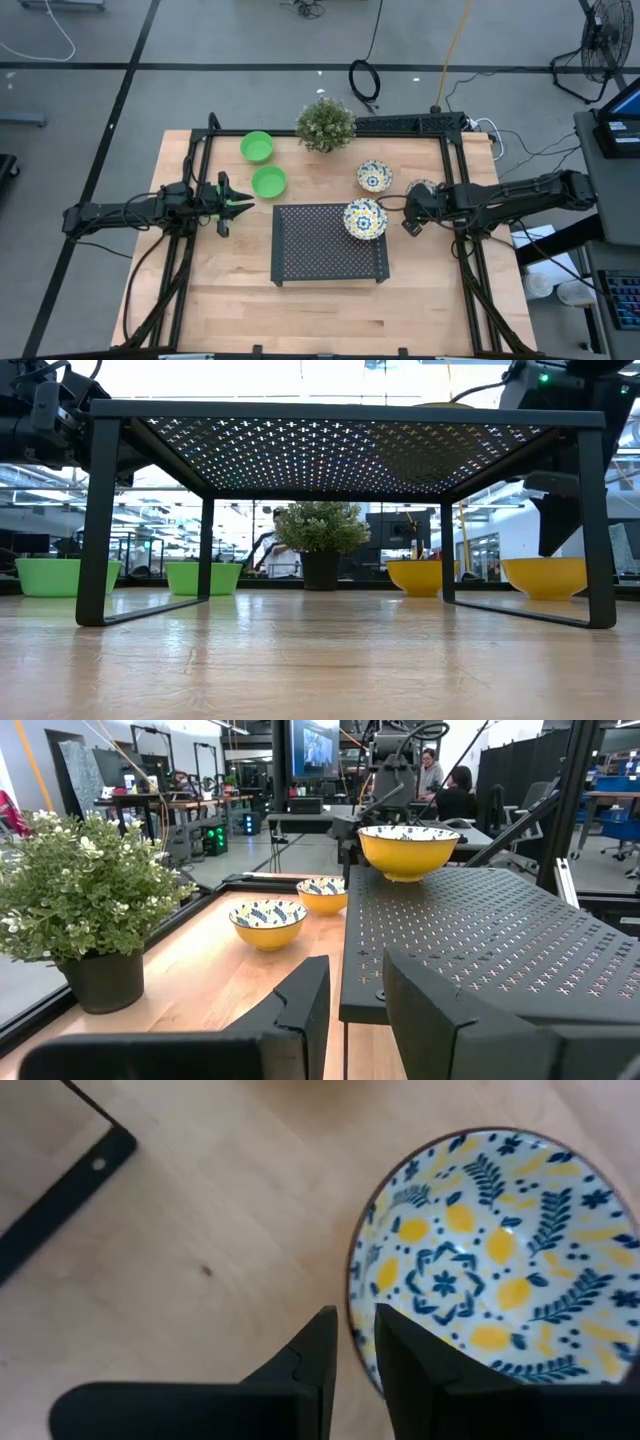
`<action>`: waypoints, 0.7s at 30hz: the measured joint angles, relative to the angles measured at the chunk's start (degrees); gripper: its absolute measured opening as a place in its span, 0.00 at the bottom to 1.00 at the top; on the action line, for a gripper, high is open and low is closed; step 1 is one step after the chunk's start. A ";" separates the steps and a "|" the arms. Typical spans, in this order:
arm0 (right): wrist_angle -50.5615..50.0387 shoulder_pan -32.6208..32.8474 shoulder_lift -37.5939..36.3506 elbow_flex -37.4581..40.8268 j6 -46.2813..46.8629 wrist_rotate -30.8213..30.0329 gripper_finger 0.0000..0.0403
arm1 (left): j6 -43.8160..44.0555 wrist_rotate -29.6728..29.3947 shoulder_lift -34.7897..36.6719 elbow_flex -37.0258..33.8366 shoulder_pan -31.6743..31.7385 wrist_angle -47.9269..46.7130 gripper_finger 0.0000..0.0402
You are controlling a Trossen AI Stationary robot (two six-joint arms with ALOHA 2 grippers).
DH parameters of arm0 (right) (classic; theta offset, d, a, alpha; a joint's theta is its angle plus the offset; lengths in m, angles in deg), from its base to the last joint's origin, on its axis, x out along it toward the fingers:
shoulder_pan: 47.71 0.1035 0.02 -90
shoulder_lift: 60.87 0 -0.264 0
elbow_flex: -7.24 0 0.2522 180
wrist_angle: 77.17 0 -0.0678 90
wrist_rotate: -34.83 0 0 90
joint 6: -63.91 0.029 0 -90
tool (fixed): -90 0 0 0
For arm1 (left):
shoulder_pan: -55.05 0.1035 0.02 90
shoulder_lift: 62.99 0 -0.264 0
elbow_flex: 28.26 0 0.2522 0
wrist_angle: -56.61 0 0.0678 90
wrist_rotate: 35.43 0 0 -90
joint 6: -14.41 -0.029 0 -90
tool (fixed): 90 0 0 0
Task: Pick & Place Mini bowls
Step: Stack the right white patterned bowl on top of the white patterned bowl on the shelf
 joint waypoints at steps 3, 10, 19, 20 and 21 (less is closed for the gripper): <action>0.16 -0.02 0.00 0.79 -0.24 -0.10 0.15 | 0.00 0.00 0.00 0.00 0.01 0.01 0.25; 0.13 -0.02 0.00 2.07 -0.36 0.18 0.15 | 0.00 0.00 0.00 -0.02 0.00 0.00 0.25; 0.15 -0.02 0.00 2.07 0.05 1.14 0.15 | 0.00 0.00 0.00 -0.01 0.02 0.01 0.25; 0.12 -0.02 0.00 2.07 0.05 1.67 0.15 | 0.00 0.00 0.00 -0.01 0.01 0.00 0.25; 0.13 -0.02 0.00 2.07 0.05 1.75 0.15 | 0.00 0.00 0.00 -0.02 0.00 0.00 0.25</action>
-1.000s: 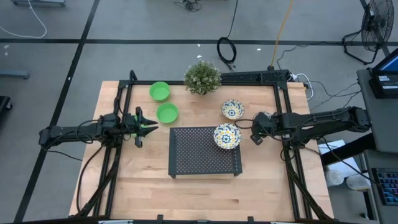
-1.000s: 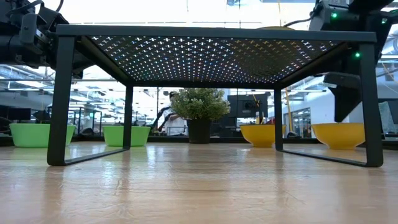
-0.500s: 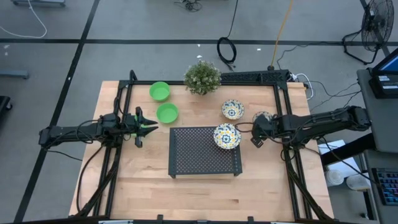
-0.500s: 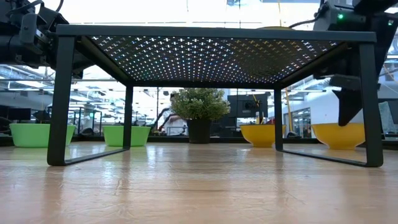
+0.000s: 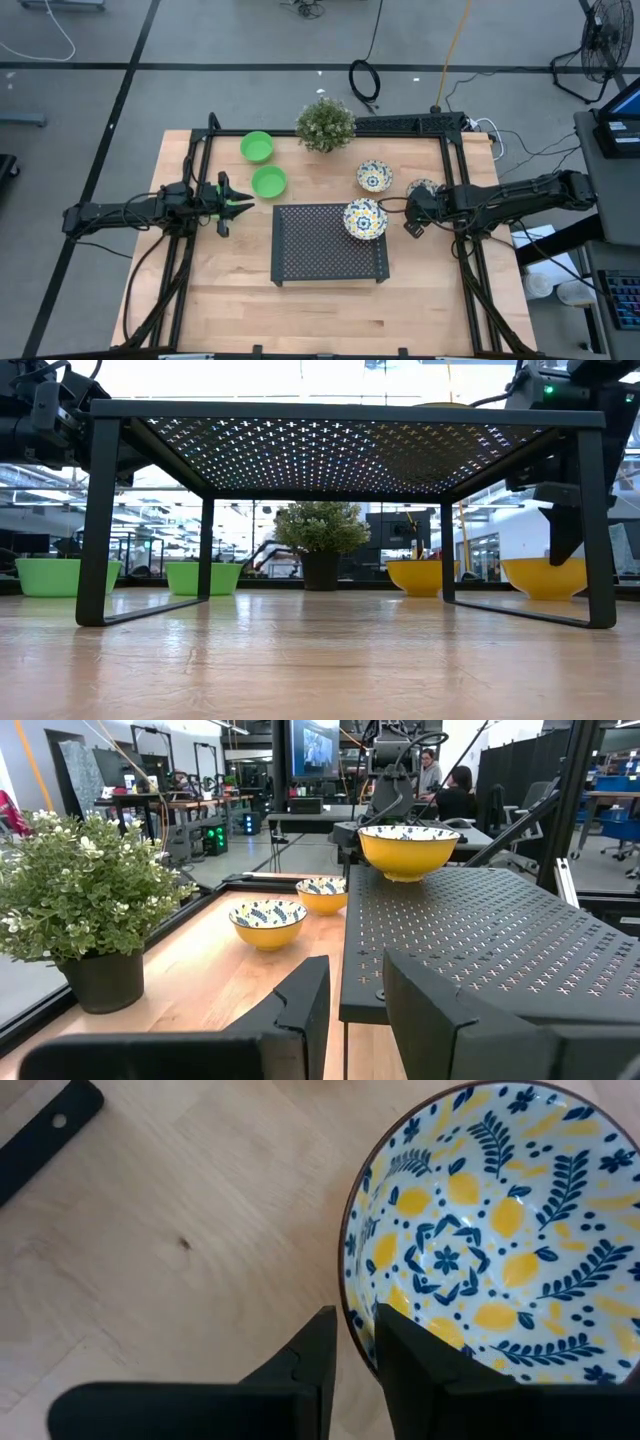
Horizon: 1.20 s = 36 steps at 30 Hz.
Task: Pick & Place Mini bowls
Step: Stack the right white patterned bowl on top of the white patterned bowl on the shelf
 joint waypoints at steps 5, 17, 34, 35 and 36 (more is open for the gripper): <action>0.02 0.00 0.00 0.00 -0.02 -0.11 0.15 | 0.00 0.00 0.00 0.02 0.02 0.01 0.25; 0.37 -0.48 -0.04 1.57 -0.48 0.09 0.11 | 0.00 0.00 0.00 0.01 0.02 0.02 0.25; 1.37 -0.48 -0.04 1.57 -1.98 0.11 0.06 | 0.00 0.00 0.00 0.00 0.00 0.02 0.25; 1.37 -0.48 -0.02 1.57 -2.20 0.01 0.04 | 0.00 0.00 0.00 0.02 0.00 0.00 0.25; 1.35 -0.48 -0.04 1.55 -2.47 -0.08 0.03 | 0.00 0.00 0.00 -0.01 0.02 0.02 0.25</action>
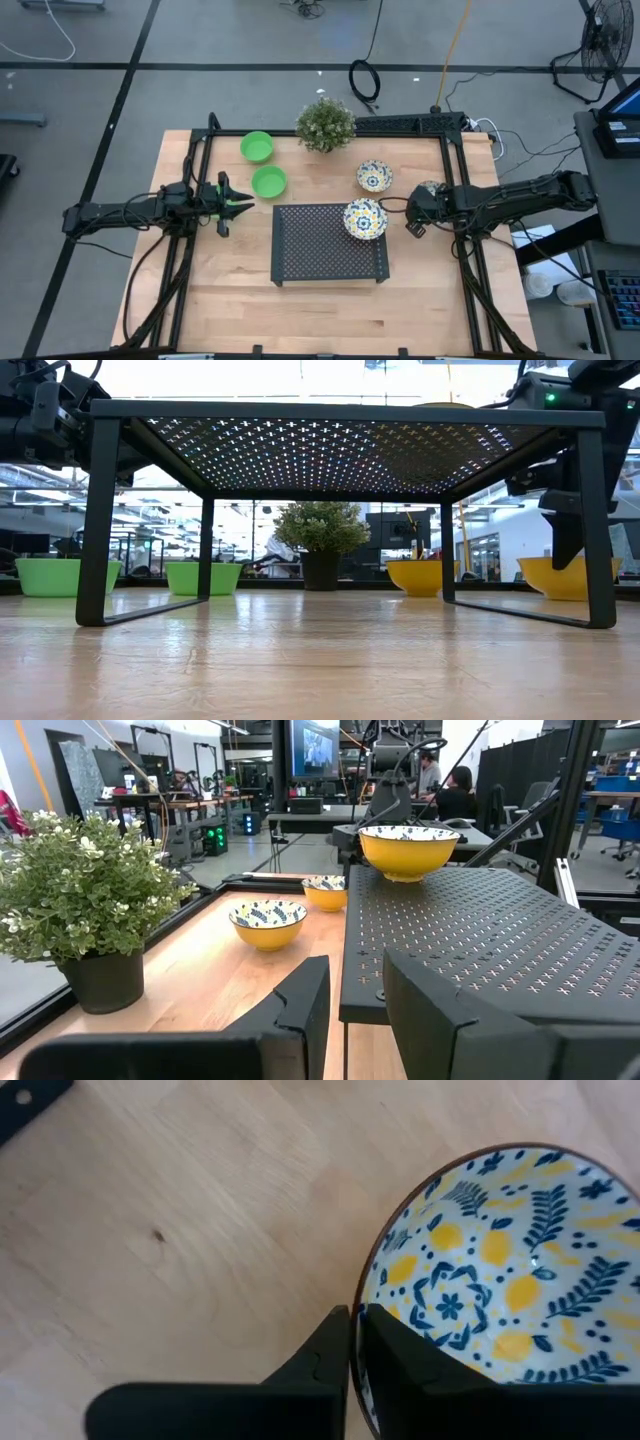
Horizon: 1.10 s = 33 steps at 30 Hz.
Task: Pick & Place Mini bowls
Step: Stack the right white patterned bowl on top of the white patterned bowl on the shelf
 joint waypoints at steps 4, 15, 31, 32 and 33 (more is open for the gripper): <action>-0.05 0.00 0.00 -0.04 -0.74 -0.13 0.02 | 0.00 0.00 0.00 0.01 0.00 -0.02 0.25; -0.07 0.00 0.00 -0.04 -1.84 0.04 0.01 | 0.00 0.00 0.00 0.02 -0.02 -0.02 0.25; -0.14 0.00 0.02 -0.04 -3.78 0.02 0.00 | 0.00 0.00 0.00 0.02 -0.02 -0.01 0.25; -0.15 0.00 0.02 -0.04 -4.00 0.02 0.00 | 0.00 0.00 0.00 0.02 -0.02 -0.02 0.25; -0.15 0.00 0.02 -0.02 -4.24 0.02 0.00 | 0.00 0.00 0.00 0.00 -0.02 -0.02 0.25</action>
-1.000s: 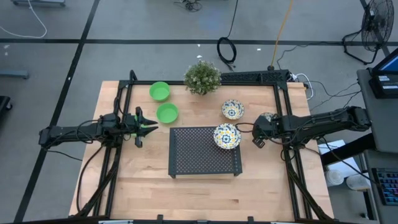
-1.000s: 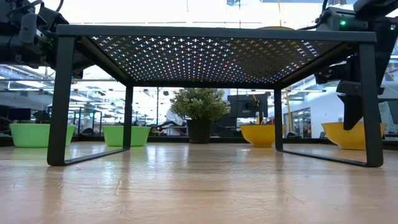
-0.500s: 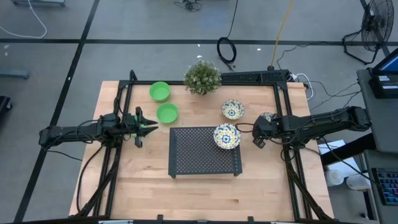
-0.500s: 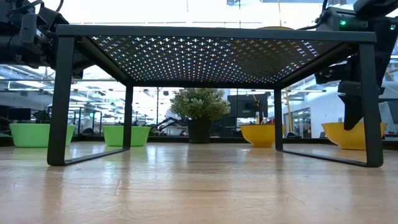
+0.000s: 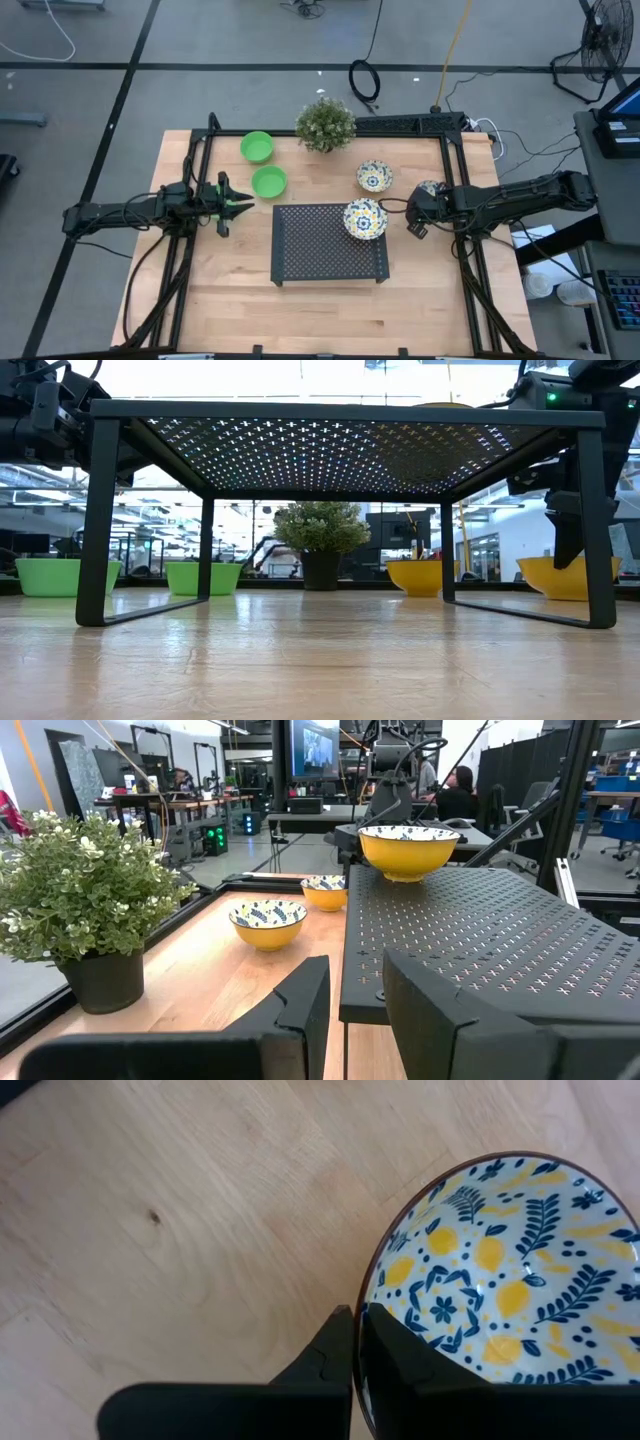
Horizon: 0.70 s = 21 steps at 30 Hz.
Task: Pick & Place Mini bowls
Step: Stack the right white patterned bowl on top of the white patterned bowl on the shelf
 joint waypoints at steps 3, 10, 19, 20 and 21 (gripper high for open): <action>0.08 -0.02 0.02 0.00 -0.47 -0.27 0.00 | 0.00 0.00 0.00 0.02 0.00 0.00 0.25; 0.15 -0.04 0.04 -0.72 -0.57 -2.76 0.00 | 0.00 0.00 0.00 0.02 0.00 0.01 0.25; 1.20 0.07 0.04 -1.97 -0.67 -4.35 0.00 | 0.00 0.00 0.00 0.02 0.00 0.02 0.25; 1.41 0.07 0.04 -1.97 -0.71 -4.44 0.00 | 0.00 0.00 0.00 0.00 0.00 0.02 0.25; 1.68 0.07 0.04 -1.97 -0.74 -4.60 0.00 | 0.00 0.00 0.00 0.02 0.00 0.00 0.25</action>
